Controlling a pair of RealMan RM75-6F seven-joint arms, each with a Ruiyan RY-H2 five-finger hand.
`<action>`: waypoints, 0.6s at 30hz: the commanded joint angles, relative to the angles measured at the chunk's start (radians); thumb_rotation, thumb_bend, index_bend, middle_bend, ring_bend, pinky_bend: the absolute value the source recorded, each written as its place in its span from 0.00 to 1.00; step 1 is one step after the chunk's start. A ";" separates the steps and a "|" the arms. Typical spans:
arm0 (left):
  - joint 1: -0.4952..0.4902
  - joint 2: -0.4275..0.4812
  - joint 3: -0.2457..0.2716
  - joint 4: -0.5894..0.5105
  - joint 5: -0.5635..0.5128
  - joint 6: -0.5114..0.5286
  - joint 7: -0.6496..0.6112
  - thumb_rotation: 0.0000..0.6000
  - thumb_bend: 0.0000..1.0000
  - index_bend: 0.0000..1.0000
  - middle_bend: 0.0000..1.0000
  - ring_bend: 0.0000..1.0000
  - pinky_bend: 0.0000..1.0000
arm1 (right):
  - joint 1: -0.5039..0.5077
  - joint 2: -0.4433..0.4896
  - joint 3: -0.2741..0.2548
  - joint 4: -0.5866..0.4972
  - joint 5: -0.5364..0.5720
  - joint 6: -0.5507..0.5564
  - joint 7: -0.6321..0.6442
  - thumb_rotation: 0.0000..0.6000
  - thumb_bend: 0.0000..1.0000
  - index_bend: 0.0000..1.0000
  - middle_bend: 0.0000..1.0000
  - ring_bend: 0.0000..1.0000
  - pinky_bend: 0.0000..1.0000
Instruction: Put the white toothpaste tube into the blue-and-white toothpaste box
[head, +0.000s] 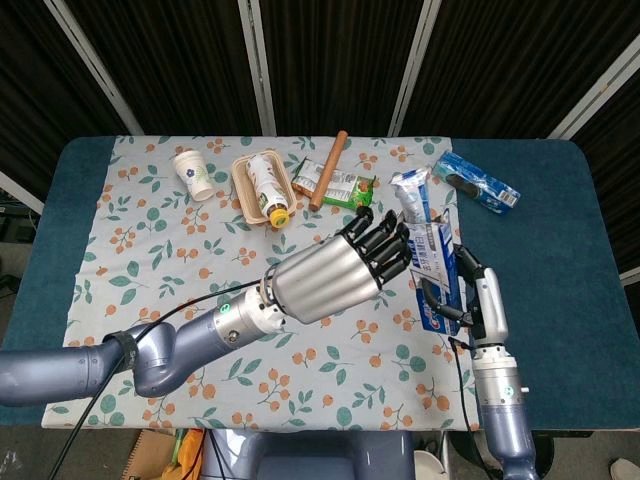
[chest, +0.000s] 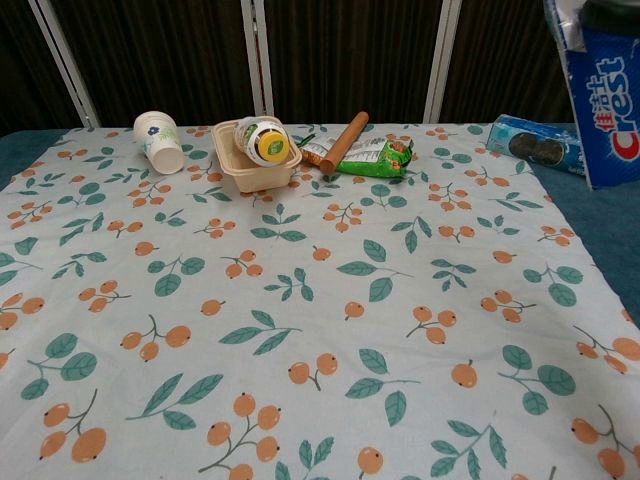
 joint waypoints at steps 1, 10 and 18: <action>0.057 0.042 0.015 -0.040 0.009 0.062 -0.035 1.00 0.05 0.30 0.29 0.28 0.39 | -0.018 0.007 0.021 0.017 -0.018 0.014 0.050 1.00 0.41 0.47 0.51 0.44 0.47; 0.312 0.160 0.161 -0.132 0.042 0.278 -0.166 1.00 0.05 0.30 0.29 0.28 0.39 | -0.052 0.009 0.074 0.048 -0.080 0.094 0.158 1.00 0.41 0.47 0.51 0.44 0.47; 0.527 0.255 0.334 -0.065 0.131 0.445 -0.342 1.00 0.05 0.30 0.29 0.28 0.39 | -0.071 0.046 0.116 0.031 -0.124 0.136 0.184 1.00 0.41 0.25 0.38 0.29 0.39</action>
